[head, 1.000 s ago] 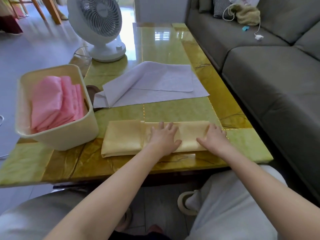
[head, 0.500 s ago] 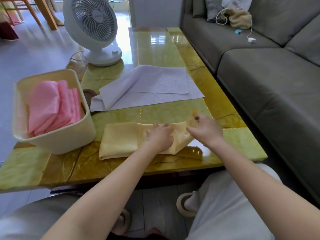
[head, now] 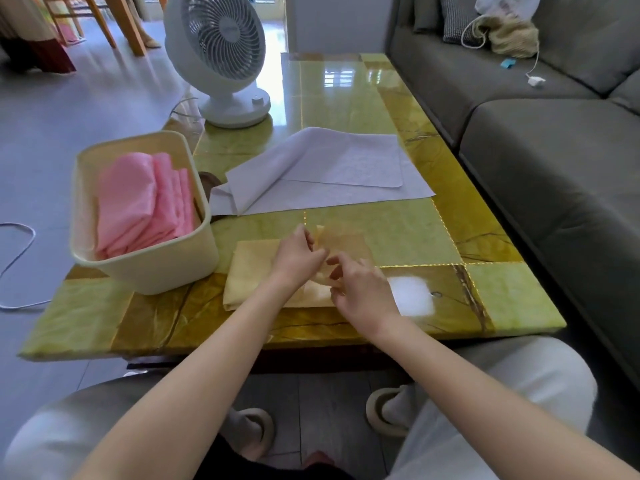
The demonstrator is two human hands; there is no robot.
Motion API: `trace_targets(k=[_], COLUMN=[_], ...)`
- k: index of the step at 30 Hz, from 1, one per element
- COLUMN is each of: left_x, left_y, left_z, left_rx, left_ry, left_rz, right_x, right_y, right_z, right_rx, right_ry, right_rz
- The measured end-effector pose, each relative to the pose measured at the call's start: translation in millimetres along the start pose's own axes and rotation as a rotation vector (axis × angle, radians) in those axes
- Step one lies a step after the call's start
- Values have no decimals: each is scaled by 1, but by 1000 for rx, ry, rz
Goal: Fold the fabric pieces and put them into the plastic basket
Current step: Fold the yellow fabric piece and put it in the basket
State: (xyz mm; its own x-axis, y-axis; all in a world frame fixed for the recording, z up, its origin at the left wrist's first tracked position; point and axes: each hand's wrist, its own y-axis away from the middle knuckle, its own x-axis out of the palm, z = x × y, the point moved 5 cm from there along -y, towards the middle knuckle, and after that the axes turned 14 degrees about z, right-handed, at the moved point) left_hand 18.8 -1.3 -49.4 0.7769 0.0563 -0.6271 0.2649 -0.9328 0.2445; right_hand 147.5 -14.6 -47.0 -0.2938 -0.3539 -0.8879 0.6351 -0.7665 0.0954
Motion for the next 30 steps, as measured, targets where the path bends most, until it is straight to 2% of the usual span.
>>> trace_targets(k=[4,7,11,16,21,25,30], left_x=[2,4,9,14,18,20,17], left_y=[1,1,-2,-6,5,14,23], left_z=[10,16,21,22,17,13,15], left_rx=[-7,-36,-100,-58,3,52,107], left_ry=[-54,-118,-233,-347,-508,-426,-307], left_rz=[-13,33,107,134,171,113,56], right_x=[7,12,16,6,-8,13,24], right_y=[5,11,19,22,5,-15,-27], right_z=[-18,-31,-37,-38,-22,-12,-25], right_rx=[82,132,109,104,88,38,101], right_ry=[141,146,137,125,56,-23,10], right_rz=[23,63,93,145,78,233,353])
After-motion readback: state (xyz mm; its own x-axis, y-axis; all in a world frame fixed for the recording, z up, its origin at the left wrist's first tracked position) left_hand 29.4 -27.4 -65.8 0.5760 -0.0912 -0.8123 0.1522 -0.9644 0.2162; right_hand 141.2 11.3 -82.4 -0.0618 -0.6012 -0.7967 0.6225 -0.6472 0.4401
